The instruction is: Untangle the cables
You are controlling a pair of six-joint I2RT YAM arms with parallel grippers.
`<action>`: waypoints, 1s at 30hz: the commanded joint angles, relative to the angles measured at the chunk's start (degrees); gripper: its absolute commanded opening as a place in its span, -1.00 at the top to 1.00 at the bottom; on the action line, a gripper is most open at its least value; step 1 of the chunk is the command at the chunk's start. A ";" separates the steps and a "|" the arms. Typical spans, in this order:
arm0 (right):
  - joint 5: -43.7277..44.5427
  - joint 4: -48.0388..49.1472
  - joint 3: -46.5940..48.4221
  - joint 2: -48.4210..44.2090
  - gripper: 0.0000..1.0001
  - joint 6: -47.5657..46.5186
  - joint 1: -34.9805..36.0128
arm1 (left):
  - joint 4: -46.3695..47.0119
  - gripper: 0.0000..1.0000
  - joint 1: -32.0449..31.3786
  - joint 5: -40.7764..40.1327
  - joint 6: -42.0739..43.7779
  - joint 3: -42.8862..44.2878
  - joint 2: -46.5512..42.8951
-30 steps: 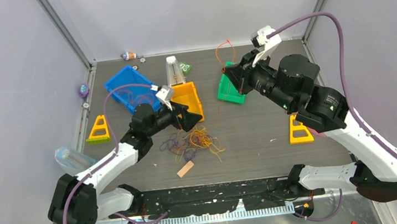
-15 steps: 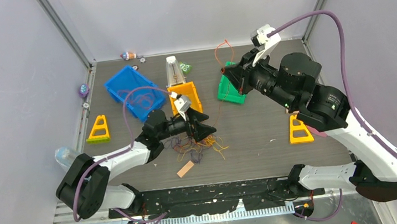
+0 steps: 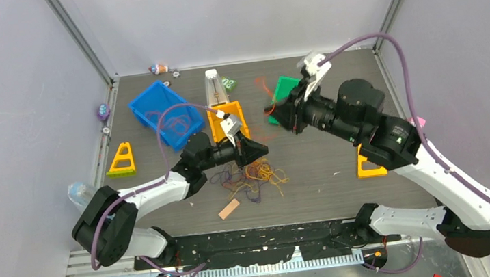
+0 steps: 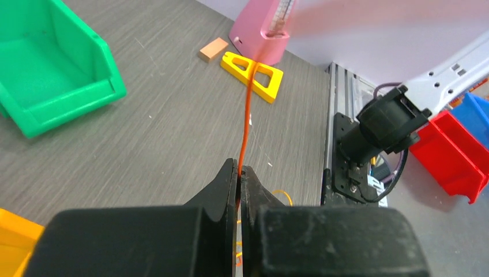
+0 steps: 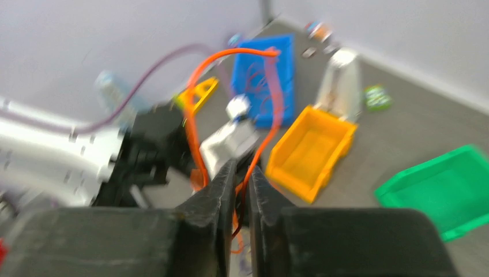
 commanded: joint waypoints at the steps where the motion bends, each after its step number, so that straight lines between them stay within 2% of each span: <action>1: -20.05 8.31 -10.54 -4.85 0.41 1.20 0.02 | -3.69 1.00 -0.08 -3.39 2.20 5.01 -3.23; 2: -21.93 8.80 -14.31 -5.52 0.22 1.57 0.03 | -4.57 1.00 -0.12 -3.59 2.45 5.57 -3.46; 3: -21.79 8.99 -16.03 -6.71 -0.22 2.15 0.03 | -5.40 1.00 -0.05 -3.81 2.46 6.26 -3.72; 5: -17.60 7.82 -21.09 -8.04 -0.53 2.82 -0.05 | -6.60 1.00 -0.05 -3.98 1.98 7.53 -4.23; 7: -12.93 7.26 -26.34 -9.48 -0.63 3.19 -0.05 | -7.44 1.00 -0.03 -4.15 1.21 8.61 -4.80; 14: -1.06 14.38 -43.15 -17.10 -0.86 5.56 -0.15 | -5.71 1.00 -0.04 -1.67 0.03 9.89 -7.79; 17: 6.05 15.83 -44.21 -17.71 -0.87 5.76 -0.37 | -7.26 1.00 -0.05 -0.16 0.39 10.62 -8.93; 19: 7.22 16.65 -44.24 -17.46 -0.91 5.46 -1.00 | -8.18 1.00 -0.05 0.66 0.63 10.87 -9.84; 22: 4.50 19.65 -45.15 -15.83 -0.98 4.39 -1.78 | -8.76 1.00 -0.13 2.12 0.70 11.10 -11.37; 26: 0.78 23.01 -45.44 -12.08 -0.97 4.16 -1.94 | -10.50 1.00 -0.03 3.68 1.40 11.82 -13.10; 30: -9.64 28.52 -45.45 -7.70 -0.89 5.47 -1.99 | -10.50 1.00 -0.08 4.10 1.21 12.11 -13.85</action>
